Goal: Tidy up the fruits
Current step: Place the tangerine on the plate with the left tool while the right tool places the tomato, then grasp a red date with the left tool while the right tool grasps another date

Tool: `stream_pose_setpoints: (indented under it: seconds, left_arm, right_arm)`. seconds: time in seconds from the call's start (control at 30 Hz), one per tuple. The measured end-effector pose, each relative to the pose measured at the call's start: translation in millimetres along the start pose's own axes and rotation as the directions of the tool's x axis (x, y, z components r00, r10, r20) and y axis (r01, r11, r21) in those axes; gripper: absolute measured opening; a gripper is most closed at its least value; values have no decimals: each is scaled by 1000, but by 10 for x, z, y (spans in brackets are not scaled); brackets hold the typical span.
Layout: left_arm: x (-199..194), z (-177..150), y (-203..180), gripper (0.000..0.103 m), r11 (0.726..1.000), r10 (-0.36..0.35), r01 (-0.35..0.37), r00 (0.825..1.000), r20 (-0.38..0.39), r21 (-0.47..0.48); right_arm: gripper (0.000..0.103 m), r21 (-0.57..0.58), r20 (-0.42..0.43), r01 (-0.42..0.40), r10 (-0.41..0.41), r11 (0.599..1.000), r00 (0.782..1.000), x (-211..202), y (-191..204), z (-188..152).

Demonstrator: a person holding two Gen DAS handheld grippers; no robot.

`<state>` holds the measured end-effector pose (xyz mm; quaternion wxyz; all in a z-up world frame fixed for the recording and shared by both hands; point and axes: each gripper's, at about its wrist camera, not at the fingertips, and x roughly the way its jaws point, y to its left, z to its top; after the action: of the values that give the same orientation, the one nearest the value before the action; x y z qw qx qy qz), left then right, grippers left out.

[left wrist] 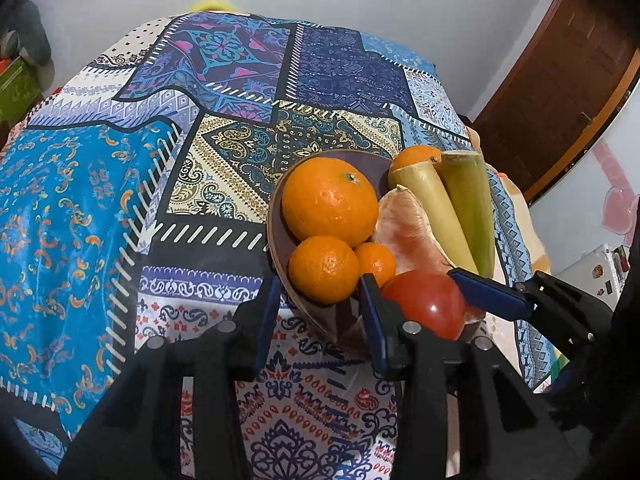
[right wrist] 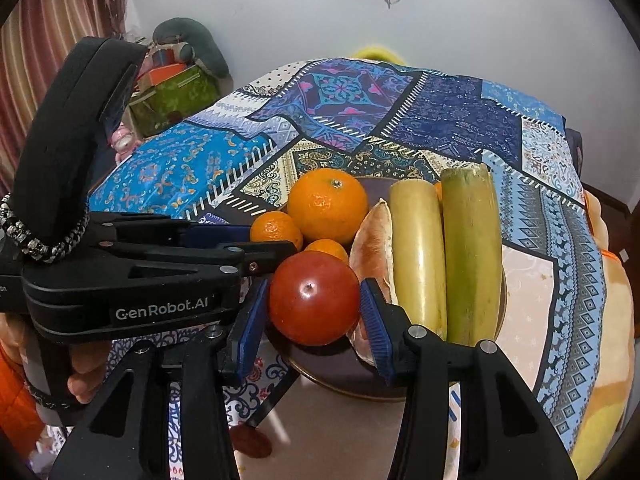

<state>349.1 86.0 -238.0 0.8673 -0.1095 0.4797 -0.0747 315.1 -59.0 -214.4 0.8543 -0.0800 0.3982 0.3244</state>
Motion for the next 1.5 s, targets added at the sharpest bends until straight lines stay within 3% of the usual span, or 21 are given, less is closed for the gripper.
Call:
stream_pose_setpoints:
  seconds: [0.3, 0.8, 0.93, 1.23, 1.5]
  left_arm:
    - [-267, -77, -65, 40, 1000, 24, -25, 999, 31, 15]
    - [-1341, -386, -281, 41, 993, 89, -103, 978, 187, 65]
    - [-1536, -550, -310, 45, 990, 112, -127, 973, 202, 67]
    - [-1586, -961, -298, 47, 985, 150, -160, 977, 151, 58]
    - [-1244, -1331, -251, 47, 986, 153, -155, 987, 41, 56]
  right_arm:
    - [45, -10, -7, 27, -27, 1000, 1000, -79, 55, -48]
    - [45, 12, 87, 70, -71, 997, 994, -806, 213, -89]
    - [45, 13, 96, 78, -79, 997, 992, -963, 262, -176]
    - [46, -1, 77, 101, -101, 995, 992, -1161, 330, -378]
    - [47, -13, 13, 108, -108, 994, 994, -1028, 413, -613]
